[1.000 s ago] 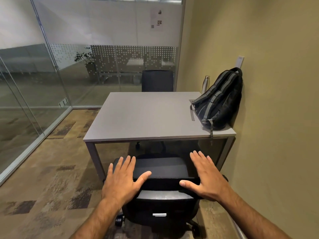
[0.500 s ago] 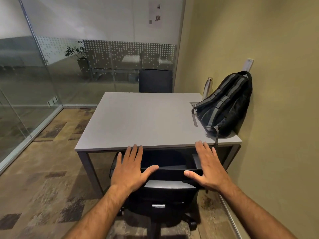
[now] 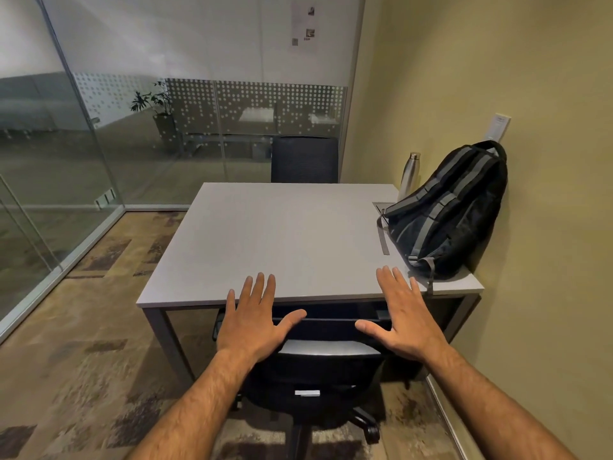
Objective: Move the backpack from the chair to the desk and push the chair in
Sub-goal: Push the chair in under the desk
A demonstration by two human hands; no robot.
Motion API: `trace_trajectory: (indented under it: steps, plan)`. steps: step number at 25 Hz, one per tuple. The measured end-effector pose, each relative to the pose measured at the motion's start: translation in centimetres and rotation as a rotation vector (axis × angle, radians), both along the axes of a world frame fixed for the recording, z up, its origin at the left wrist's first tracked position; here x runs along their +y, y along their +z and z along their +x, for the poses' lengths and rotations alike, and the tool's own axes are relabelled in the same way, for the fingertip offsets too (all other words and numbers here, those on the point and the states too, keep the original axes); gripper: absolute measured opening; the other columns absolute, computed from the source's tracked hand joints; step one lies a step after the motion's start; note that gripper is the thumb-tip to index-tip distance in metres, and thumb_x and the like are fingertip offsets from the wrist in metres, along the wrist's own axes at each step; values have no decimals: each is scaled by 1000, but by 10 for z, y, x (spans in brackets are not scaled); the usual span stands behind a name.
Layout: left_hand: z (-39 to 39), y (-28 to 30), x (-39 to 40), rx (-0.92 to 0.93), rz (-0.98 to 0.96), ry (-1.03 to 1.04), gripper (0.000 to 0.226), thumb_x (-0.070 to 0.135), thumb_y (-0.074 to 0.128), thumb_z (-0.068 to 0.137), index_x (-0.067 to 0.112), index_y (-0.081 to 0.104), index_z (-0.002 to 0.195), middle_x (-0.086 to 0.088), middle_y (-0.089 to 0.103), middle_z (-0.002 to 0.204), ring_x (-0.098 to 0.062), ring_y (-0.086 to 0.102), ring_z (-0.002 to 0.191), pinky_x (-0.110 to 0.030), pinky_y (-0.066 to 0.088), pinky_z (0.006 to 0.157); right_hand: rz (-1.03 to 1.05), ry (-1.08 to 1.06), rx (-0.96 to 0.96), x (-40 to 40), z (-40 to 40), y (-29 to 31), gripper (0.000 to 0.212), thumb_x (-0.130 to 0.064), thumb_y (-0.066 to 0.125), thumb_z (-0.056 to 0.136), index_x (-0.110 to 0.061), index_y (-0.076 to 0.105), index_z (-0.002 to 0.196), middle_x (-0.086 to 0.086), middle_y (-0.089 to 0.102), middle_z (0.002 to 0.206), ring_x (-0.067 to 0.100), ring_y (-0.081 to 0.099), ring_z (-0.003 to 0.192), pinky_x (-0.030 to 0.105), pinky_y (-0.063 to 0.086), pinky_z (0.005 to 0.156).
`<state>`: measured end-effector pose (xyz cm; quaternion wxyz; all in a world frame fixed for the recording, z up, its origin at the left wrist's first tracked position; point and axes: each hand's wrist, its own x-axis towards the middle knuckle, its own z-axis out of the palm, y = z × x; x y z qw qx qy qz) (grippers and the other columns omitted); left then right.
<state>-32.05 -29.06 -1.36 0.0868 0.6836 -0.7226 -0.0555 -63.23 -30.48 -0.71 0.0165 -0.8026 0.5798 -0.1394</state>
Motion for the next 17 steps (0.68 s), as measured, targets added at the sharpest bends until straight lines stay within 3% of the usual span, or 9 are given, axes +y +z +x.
trace_trajectory:
  steps: [17]
  plan:
    - [-24, -1, -108, 24, -21, 125, 121, 98, -12, 63, 27, -4, 161, 1, -5, 171, -20, -10, 156, -49, -9, 125, -43, 69, 1, -140, -22, -7, 118, -100, 19, 77, -22, 4, 165, -6, -8, 168, 10, -17, 153, 39, -25, 120]
